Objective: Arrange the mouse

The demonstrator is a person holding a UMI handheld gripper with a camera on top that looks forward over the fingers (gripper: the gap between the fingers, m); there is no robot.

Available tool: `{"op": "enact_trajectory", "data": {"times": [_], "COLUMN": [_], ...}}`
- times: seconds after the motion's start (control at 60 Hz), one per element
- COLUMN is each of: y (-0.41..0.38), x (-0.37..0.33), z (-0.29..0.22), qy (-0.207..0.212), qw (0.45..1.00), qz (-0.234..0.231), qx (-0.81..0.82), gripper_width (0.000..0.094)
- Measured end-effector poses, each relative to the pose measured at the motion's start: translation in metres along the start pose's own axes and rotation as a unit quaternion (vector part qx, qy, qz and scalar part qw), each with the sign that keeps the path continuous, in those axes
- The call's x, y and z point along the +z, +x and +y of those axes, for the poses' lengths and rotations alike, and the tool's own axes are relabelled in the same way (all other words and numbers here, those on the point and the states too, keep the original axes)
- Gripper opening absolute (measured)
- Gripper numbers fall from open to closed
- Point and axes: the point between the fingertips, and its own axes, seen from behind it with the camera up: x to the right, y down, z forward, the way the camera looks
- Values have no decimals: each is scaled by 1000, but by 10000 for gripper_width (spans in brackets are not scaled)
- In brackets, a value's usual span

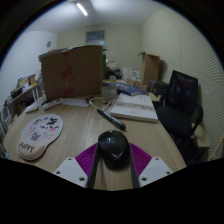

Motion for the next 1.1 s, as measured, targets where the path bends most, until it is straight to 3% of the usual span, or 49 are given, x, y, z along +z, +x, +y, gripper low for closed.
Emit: {"op": "enact_trajectory", "data": {"times": [0.133,0.267,0.283,0.45,0.517,0.6,0.75,0.95,0.983,1.0,1.017,1.1], "y": [2,-2,-3,-49,-95,-163,-243,-272,-273,-272,-271,-271], "x": [-4,-18,-23,-80,-86,-74,-21,21,23,27,27,23], "z": [2,4,0,-112,-159,-178,-122,-24,-10,-10,-11,-13], "qy": [-18,-32,-28,63,94,107,45,-60,-83,-67,-66,-79], "qw": [999,997,997,995,994,994,999,998,996,998,998,997], "qz": [28,58,61,78,57,26,5,7,6,6,9,2], "qx": [17,40,40,28,20,13,-7,-22,-21,-18,-17,-16], "gripper_width": [393,380,348,346,345,342,340,344,379,386,489,521]}}
